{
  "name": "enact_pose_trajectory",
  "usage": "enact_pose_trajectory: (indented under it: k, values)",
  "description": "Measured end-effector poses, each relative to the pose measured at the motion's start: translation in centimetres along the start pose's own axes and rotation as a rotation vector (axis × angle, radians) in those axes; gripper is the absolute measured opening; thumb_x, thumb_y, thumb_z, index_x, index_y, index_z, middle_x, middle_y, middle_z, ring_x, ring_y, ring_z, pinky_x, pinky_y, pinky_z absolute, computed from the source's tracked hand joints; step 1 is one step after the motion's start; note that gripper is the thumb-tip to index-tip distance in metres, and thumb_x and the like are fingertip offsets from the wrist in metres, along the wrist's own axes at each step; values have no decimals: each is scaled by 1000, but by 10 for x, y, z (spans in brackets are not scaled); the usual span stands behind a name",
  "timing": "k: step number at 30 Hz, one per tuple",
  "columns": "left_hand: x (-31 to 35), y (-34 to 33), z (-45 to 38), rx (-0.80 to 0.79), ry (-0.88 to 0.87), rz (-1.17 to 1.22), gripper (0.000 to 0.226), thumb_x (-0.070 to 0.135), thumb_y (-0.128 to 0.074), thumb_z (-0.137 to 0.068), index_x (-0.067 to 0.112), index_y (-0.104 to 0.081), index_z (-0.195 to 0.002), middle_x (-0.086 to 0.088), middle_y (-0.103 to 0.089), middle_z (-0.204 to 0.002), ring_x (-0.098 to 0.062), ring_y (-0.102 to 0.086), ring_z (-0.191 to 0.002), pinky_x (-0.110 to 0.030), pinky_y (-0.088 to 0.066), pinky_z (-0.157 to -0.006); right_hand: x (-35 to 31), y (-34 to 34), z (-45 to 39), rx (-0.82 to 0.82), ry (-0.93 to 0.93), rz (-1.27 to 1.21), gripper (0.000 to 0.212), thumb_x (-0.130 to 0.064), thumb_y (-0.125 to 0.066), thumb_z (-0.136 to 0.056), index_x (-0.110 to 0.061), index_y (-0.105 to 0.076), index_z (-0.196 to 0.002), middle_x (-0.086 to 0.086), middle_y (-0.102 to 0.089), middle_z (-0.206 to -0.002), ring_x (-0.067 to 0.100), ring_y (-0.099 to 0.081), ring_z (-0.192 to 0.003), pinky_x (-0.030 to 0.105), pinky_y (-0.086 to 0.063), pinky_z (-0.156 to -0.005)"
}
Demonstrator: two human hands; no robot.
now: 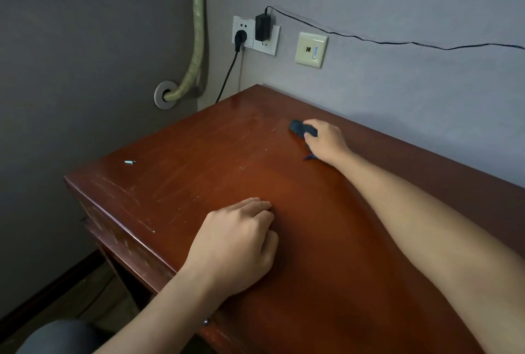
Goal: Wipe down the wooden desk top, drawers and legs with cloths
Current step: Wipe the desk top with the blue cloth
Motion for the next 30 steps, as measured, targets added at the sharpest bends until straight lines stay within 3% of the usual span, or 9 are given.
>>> enact_pose_trajectory:
  k: [3, 6, 12, 16, 20, 24, 27, 30]
  values:
    - [0, 2, 2, 12, 11, 7, 40, 29, -43, -90, 18, -82, -89, 5, -78, -105, -14, -73, -104, -31, -64, -77, -25, -16, -7, -21, 16, -31, 36, -17, -59, -98, -21, -65, -133, 6, -68, -130, 28, -62, -120, 34, -50, -99]
    - [-3, 2, 5, -2, 42, 14, 37, 27, -42, -93, 18, -76, -79, 7, -73, -91, -14, -71, -87, -33, -61, -64, -71, -24, 33, -124, 171, -134, 38, -16, -63, -97, -24, -67, -134, -1, -68, -132, 18, -63, -118, 26, -47, -97]
    - [-3, 7, 10, 33, 42, 22, 34, 26, -41, -95, 20, -69, -76, 8, -65, -82, -12, -63, -74, -31, -55, -60, -111, -12, 149, -322, 522, -250, 43, -12, -75, -90, -19, -69, -133, -4, -64, -140, 3, -55, -131, 15, -37, -111]
    - [-3, 6, 11, 26, 49, 11, 36, 28, -39, -96, 20, -71, -80, 7, -67, -87, -14, -65, -78, -33, -56, -61, -90, -4, 130, -287, 453, -179, 42, -20, -74, -92, -25, -68, -133, -8, -66, -136, 2, -57, -128, 20, -42, -110]
    - [-2, 4, 11, 45, 33, 17, 38, 26, -38, -97, 18, -73, -85, 5, -68, -91, -14, -66, -82, -33, -58, -64, -46, -4, 56, -63, 179, -31, 38, -24, -67, -94, -28, -68, -132, -2, -71, -127, 18, -66, -117, 24, -47, -93]
    - [-4, 3, 9, 87, 29, -15, 35, 22, -40, -96, 18, -72, -85, 3, -60, -91, -17, -57, -79, -34, -54, -65, -42, -22, 9, -55, 34, -33, 40, -24, -59, -99, -27, -63, -138, 4, -68, -132, 27, -62, -122, 23, -42, -87]
    - [-2, 5, 10, 120, -33, -34, 34, 18, -39, -97, 19, -73, -93, 3, -57, -92, -18, -54, -79, -36, -52, -69, -88, -35, 19, -104, 136, -69, 39, -22, -61, -99, -25, -64, -137, 3, -68, -133, 24, -62, -123, 22, -41, -91]
    - [-1, 14, 16, 164, -30, -10, 19, 13, -52, -101, 17, -71, -100, 2, -59, -88, -18, -55, -76, -36, -53, -67, -144, -51, 65, -239, 343, -161, 42, -17, -64, -98, -22, -63, -139, -2, -64, -139, 15, -58, -127, 18, -39, -101]
Point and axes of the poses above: each hand's wrist, its own z-axis away from the middle knuckle, its own y-axis out of the back of the hand, x = y × z, the point moved 6 cm from there along -z, towards the middle knuckle
